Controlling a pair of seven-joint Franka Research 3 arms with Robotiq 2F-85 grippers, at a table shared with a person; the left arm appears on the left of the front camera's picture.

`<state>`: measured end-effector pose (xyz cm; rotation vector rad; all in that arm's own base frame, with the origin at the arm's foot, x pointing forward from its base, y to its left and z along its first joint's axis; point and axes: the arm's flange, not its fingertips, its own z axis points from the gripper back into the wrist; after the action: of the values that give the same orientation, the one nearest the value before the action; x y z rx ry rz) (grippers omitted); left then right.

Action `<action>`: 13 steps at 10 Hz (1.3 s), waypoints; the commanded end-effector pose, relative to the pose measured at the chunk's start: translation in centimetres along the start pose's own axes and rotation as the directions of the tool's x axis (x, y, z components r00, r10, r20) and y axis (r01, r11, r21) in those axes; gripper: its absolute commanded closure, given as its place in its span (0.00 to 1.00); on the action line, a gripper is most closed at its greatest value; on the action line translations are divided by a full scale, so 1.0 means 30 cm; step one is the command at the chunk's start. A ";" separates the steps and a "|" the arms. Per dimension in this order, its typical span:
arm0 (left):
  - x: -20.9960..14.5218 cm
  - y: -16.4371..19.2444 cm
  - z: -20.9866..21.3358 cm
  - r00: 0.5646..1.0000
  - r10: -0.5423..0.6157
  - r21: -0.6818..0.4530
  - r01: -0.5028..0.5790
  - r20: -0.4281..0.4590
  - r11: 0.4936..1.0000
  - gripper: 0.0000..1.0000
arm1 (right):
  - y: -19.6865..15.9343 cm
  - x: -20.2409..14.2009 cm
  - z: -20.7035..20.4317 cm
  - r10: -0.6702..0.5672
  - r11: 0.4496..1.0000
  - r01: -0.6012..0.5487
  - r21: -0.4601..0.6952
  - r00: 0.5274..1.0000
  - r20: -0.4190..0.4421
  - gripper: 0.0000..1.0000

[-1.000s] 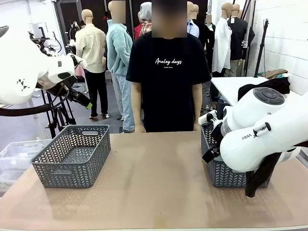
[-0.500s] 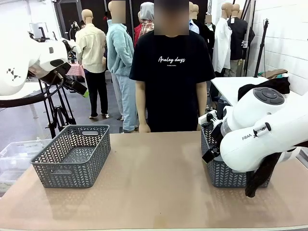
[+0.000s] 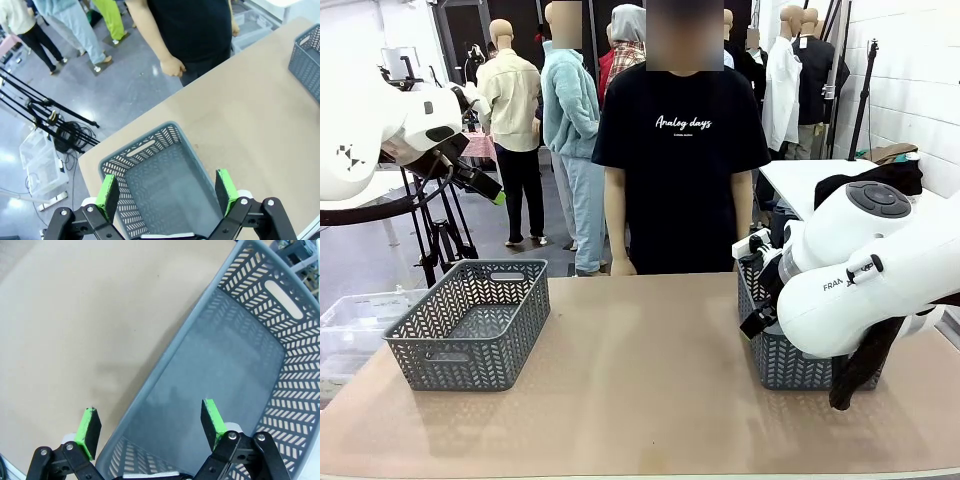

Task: Sort the tops and bottoms.
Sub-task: Lift clothes from the center of the table with your left hand.

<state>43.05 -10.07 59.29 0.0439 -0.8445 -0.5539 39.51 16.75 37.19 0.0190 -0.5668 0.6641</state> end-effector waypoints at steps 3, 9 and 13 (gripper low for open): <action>-0.004 0.006 -0.001 1.000 0.004 0.002 -0.004 0.000 1.000 0.00 | 0.000 0.004 0.004 -0.001 1.000 0.001 -0.001 1.000 0.005 0.00; -0.004 0.006 -0.001 1.000 0.004 0.002 -0.004 0.000 1.000 0.00 | 0.000 0.004 0.004 -0.001 1.000 0.001 -0.001 1.000 0.005 0.00; -0.004 0.006 -0.001 1.000 0.004 0.002 -0.004 0.000 1.000 0.00 | 0.000 0.004 0.004 -0.001 1.000 0.001 -0.001 1.000 0.005 0.00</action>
<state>43.05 -10.07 59.29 0.0439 -0.8445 -0.5538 39.51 16.75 37.19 0.0190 -0.5668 0.6641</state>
